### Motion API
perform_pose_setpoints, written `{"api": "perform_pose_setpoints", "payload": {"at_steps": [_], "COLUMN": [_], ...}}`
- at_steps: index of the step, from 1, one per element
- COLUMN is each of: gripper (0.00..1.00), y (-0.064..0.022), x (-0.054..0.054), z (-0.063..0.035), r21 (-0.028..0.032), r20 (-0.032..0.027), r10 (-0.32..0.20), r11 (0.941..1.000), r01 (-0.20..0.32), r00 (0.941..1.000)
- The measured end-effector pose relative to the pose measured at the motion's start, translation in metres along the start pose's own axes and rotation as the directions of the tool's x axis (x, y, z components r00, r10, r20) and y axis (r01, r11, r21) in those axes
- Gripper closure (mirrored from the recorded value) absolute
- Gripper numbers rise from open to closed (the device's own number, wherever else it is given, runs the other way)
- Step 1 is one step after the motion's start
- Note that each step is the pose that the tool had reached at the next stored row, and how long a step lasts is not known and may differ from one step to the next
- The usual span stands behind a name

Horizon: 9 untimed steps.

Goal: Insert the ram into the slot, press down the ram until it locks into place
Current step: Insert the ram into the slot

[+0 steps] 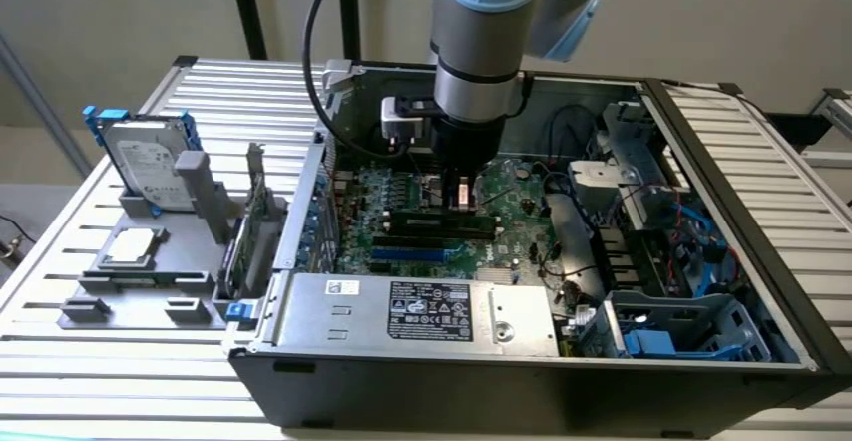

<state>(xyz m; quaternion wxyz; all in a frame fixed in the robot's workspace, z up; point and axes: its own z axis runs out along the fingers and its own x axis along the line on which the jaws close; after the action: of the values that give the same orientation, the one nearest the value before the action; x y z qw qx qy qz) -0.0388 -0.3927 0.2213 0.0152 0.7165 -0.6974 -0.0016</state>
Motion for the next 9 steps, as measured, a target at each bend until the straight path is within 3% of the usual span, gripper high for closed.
{"api": "perform_pose_setpoints", "payload": {"at_steps": [9], "gripper": [0.86], "y": [-0.0001], "x": [-0.0005], "z": [0.0022], "r21": [0.0000], "r20": [0.0003], "r10": [0.000], "r11": [1.0000], "r01": [0.000], "r00": [1.0000]}}
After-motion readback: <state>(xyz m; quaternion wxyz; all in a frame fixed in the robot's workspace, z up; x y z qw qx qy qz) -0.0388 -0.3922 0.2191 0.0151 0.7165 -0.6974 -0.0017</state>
